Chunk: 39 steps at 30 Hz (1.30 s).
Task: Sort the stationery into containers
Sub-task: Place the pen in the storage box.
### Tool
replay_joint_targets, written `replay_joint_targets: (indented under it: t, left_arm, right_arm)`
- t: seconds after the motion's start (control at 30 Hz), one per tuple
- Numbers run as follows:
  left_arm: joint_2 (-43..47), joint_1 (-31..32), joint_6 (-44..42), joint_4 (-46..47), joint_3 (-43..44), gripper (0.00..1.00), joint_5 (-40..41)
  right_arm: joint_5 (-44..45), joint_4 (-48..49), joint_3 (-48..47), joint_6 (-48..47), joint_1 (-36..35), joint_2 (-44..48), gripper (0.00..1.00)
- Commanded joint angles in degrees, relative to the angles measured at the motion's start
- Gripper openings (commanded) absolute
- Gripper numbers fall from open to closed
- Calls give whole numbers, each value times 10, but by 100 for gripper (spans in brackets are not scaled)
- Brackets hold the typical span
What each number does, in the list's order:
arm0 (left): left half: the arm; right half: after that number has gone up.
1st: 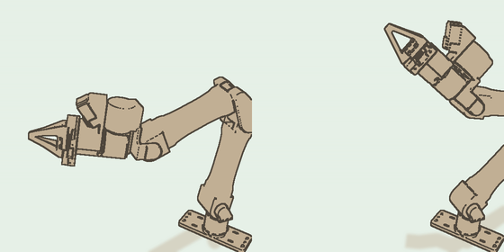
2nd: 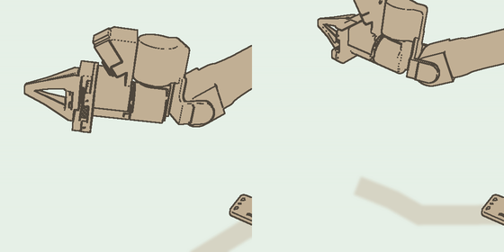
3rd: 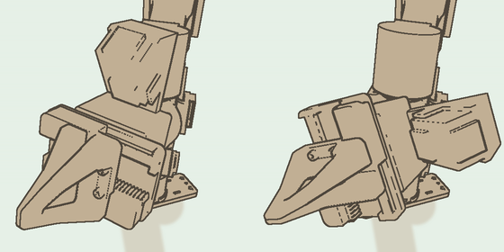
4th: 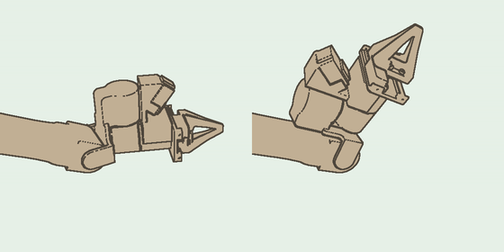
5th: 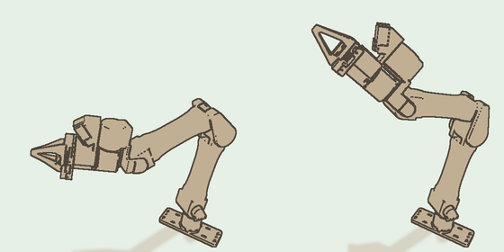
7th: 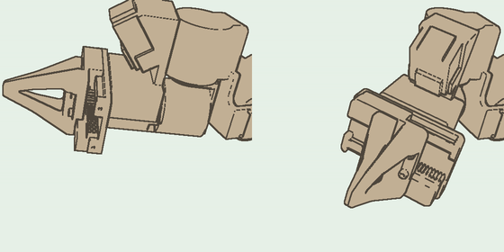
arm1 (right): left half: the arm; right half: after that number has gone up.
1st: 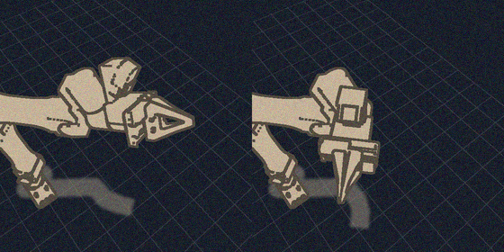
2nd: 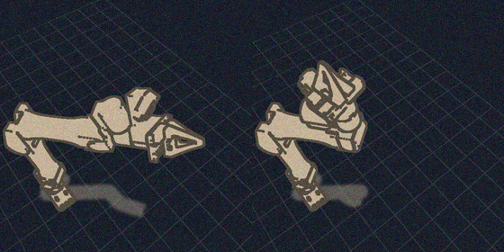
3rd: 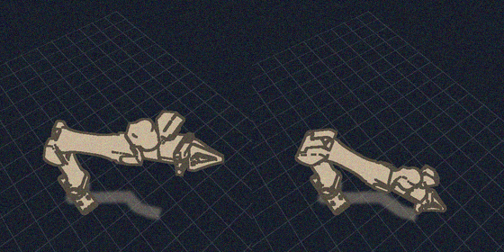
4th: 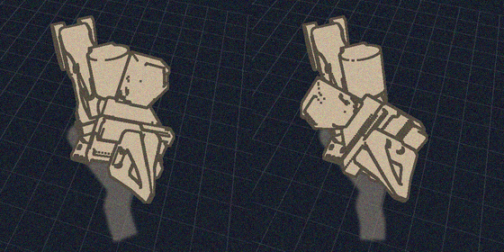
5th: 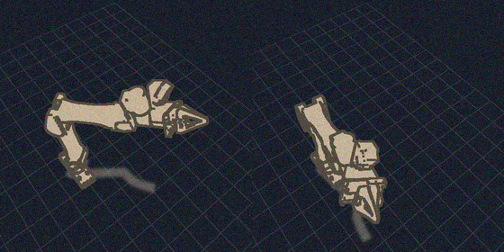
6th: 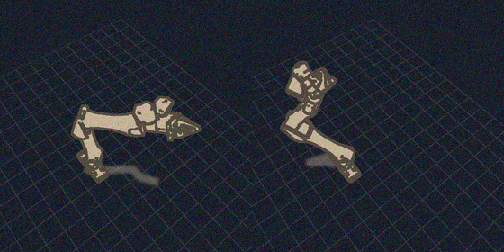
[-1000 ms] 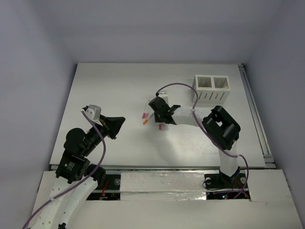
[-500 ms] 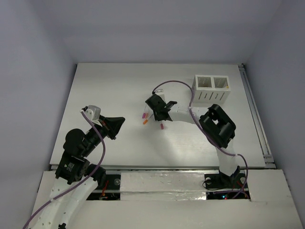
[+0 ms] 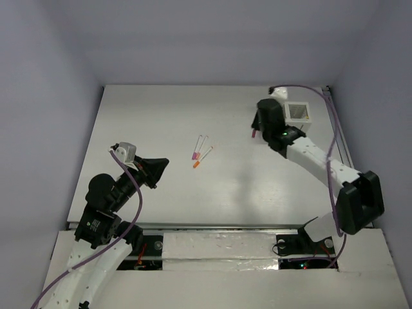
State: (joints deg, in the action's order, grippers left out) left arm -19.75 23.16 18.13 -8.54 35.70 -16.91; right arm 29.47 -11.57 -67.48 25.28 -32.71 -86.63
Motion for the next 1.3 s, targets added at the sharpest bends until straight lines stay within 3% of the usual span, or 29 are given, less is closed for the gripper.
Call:
replay_joint_targets:
  t: [0.0, 0.13, 0.43, 0.67, 0.87, 1.07, 1.1, 1.27]
  left_arm:
    - [-8, 2, 0, 19, 14, 1, -4]
    - [-14, 2, -2, 19, 14, 1, -4]
    - [-26, -3, -5, 19, 16, 2, -3]
    - [-34, -3, -6, 18, 17, 2, -1]
    - [-35, -3, -9, 18, 17, 2, -3]
    - [-24, -3, -8, 19, 16, 3, -6]
    - [-22, -3, -8, 19, 15, 4, -5]
    - [-13, -3, -8, 20, 14, 6, -6]
  right_arm:
    - [22, 103, 28, -25, 80, 54, 0]
    - [66, 228, 24, -76, 177, 55, 0]
    - [112, 407, -22, -240, 252, -62, 0]
    - [124, 429, -64, -292, 271, -140, 1]
    - [120, 409, -50, -238, 271, -155, 5]
    - [121, 395, -13, -197, 271, -149, 18]
    - [116, 394, -9, -194, 271, -141, 26]
    - [98, 354, -7, -178, 271, -121, 48]
